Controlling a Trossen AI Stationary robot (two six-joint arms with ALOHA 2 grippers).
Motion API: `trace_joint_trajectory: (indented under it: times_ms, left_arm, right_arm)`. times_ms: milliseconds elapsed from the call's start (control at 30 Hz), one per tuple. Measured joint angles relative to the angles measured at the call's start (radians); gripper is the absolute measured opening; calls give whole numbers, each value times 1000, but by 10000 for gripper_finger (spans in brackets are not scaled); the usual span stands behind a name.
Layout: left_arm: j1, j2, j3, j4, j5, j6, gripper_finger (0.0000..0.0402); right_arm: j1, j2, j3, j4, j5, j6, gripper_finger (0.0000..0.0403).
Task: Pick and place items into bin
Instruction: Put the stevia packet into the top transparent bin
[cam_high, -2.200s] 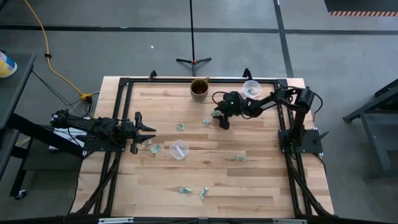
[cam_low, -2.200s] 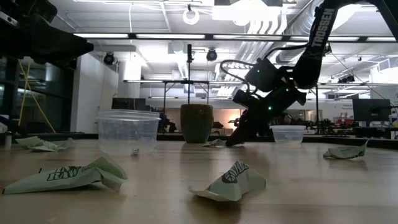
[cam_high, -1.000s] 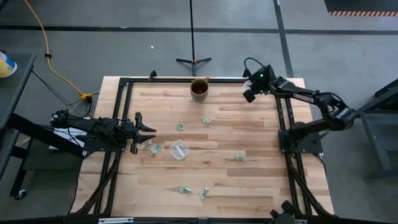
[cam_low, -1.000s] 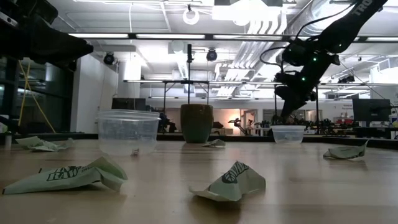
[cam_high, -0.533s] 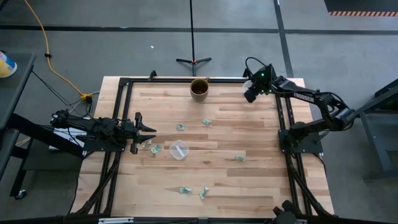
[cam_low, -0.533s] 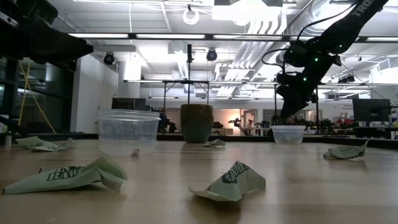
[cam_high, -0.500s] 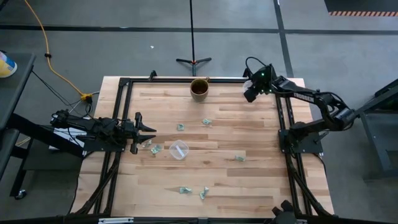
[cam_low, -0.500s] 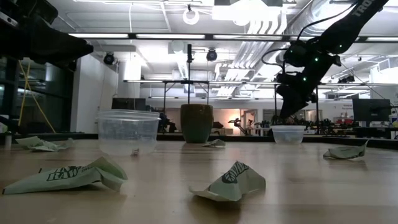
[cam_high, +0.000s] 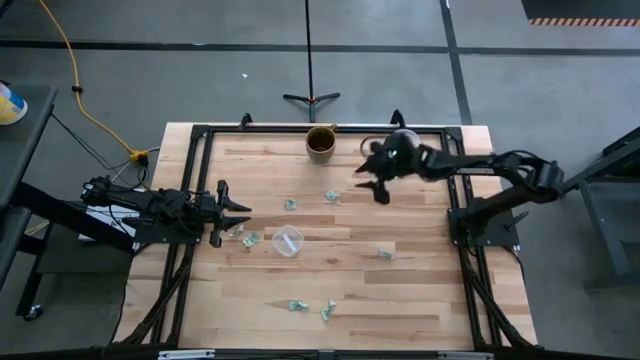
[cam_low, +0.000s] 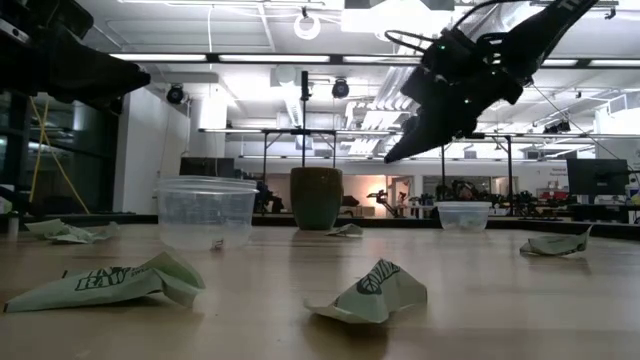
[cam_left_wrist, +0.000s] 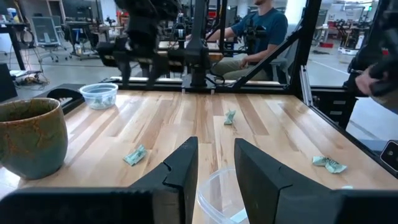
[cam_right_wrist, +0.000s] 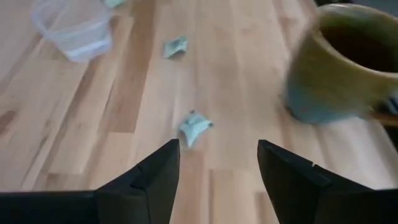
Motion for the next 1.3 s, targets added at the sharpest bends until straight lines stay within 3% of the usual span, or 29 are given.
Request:
trace_joint_trajectory:
  times_ms: [300, 633, 900, 1300]
  left_arm:
    - [0, 0, 0, 0, 0, 0, 140]
    - [0, 0, 0, 0, 1, 0, 140]
    - [0, 0, 0, 0, 1, 0, 140]
    - [0, 0, 0, 0, 5, 0, 140]
  right_arm:
    - [120, 232, 0, 199, 125, -13, 207]
    - [118, 414, 0, 416, 81, 20, 206]
    - [119, 438, 0, 451, 74, 15, 199]
    - [128, 438, 0, 458, 83, 13, 143]
